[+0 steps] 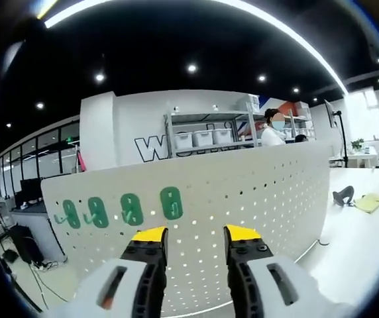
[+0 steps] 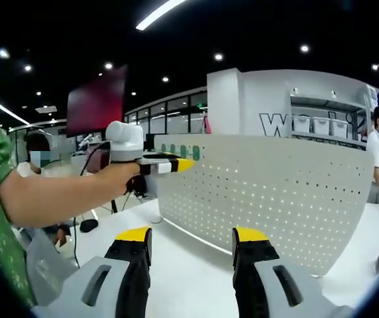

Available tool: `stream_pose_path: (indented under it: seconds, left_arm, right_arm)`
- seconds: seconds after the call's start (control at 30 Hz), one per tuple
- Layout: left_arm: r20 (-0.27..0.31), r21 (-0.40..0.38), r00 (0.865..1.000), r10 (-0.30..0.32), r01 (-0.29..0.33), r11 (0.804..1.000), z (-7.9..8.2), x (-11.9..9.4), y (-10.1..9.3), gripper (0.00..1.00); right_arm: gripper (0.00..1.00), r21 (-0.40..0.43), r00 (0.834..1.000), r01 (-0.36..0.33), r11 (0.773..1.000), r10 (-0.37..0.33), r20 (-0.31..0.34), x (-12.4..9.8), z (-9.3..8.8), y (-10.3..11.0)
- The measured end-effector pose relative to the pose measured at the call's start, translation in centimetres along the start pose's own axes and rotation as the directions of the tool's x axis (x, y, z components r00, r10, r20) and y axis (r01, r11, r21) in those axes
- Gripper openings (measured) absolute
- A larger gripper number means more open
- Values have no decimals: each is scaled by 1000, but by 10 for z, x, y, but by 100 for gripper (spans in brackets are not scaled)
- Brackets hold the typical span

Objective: Insert the hook assembly into the mounting plate slot until the hook locks in place.

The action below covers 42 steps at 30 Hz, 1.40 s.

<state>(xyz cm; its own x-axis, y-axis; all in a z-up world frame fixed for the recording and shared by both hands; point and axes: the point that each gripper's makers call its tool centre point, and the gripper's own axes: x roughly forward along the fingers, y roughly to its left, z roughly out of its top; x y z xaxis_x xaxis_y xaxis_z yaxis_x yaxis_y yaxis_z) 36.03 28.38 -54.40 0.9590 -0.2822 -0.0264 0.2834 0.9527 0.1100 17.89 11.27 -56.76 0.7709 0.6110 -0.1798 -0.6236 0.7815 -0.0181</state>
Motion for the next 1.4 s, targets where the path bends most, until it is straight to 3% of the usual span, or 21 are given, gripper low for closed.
stream_pose_path:
  seconds: [0.3, 0.73, 0.93, 1.17, 1.4]
  left_arm:
    - [11, -21, 999, -33, 33, 999, -3, -49, -8, 38]
    - [-13, -50, 995, -100, 99, 994, -22, -143, -15, 41]
    - [-18, -68, 994, -104, 103, 992, -28, -185, -13, 42]
    - [-3, -81, 995, -96, 95, 992, -24, -214, -11, 44]
    - [12, -93, 995, -97, 97, 991, -21, -221, -9, 50]
  right_arm:
    - [50, -14, 1000, -24, 1000, 24, -2, 4, 3, 18]
    - [50, -29, 997, -69, 997, 69, -23, 9, 0, 47]
    - [50, -39, 996, -83, 996, 82, -24, 11, 2, 58]
    - [51, -60, 995, -95, 994, 95, -14, 14, 7, 72]
    - [54, -68, 996, -89, 994, 90, 17, 15, 14, 78]
